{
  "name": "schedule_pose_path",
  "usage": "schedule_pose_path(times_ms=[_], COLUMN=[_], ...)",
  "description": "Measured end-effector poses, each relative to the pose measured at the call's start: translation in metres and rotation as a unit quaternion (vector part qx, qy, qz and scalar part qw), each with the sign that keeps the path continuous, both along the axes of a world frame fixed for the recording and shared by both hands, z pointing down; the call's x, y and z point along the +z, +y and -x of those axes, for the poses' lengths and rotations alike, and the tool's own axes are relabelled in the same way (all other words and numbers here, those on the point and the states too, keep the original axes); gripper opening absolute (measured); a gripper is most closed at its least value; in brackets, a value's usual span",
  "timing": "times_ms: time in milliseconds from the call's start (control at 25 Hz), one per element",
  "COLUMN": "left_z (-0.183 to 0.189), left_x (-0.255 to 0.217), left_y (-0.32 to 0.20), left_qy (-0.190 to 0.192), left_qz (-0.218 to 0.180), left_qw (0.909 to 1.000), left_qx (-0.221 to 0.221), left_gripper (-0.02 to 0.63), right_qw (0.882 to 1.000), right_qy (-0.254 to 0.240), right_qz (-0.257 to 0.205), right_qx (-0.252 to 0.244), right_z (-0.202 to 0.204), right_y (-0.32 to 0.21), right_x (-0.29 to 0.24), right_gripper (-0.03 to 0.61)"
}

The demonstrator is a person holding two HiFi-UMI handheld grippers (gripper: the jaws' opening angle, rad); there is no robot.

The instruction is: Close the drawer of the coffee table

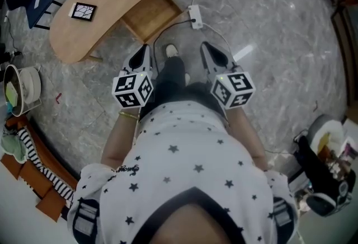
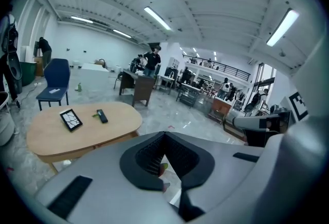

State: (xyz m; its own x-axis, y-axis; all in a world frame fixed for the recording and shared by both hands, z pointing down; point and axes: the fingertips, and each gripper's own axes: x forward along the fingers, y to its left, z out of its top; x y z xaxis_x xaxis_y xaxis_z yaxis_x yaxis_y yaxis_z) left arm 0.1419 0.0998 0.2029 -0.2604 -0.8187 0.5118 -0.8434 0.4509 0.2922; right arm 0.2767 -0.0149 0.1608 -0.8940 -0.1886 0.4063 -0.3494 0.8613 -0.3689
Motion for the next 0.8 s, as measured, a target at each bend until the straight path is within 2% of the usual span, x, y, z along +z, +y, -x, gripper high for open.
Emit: schedule_pose_path(times_ms=[240, 440, 640, 800], left_z=[0.024, 0.049, 0.077, 0.100], left_x=[0.012, 0.018, 0.024, 0.029], left_y=[-0.009, -0.014, -0.015, -0.015], left_qy=[0.002, 0.006, 0.015, 0.015], left_qz=[0.001, 0.005, 0.007, 0.015], left_qw=[0.9994, 0.9974, 0.9915, 0.9865], left_qx=[-0.034, -0.071, -0.129, -0.162], left_gripper=[0.009, 0.009, 0.009, 0.009], right_qw=[1.000, 0.998, 0.993, 0.990], right_qy=[0.010, 0.022, 0.034, 0.037], right_qz=[-0.001, -0.010, -0.020, -0.023], right_qx=[-0.019, -0.061, -0.112, -0.135], right_z=[0.023, 0.055, 0.092, 0.119], right_y=[-0.023, -0.042, -0.064, -0.081], right_x=[0.009, 0.015, 0.016, 0.017], right_gripper=[0.009, 0.009, 0.009, 0.009])
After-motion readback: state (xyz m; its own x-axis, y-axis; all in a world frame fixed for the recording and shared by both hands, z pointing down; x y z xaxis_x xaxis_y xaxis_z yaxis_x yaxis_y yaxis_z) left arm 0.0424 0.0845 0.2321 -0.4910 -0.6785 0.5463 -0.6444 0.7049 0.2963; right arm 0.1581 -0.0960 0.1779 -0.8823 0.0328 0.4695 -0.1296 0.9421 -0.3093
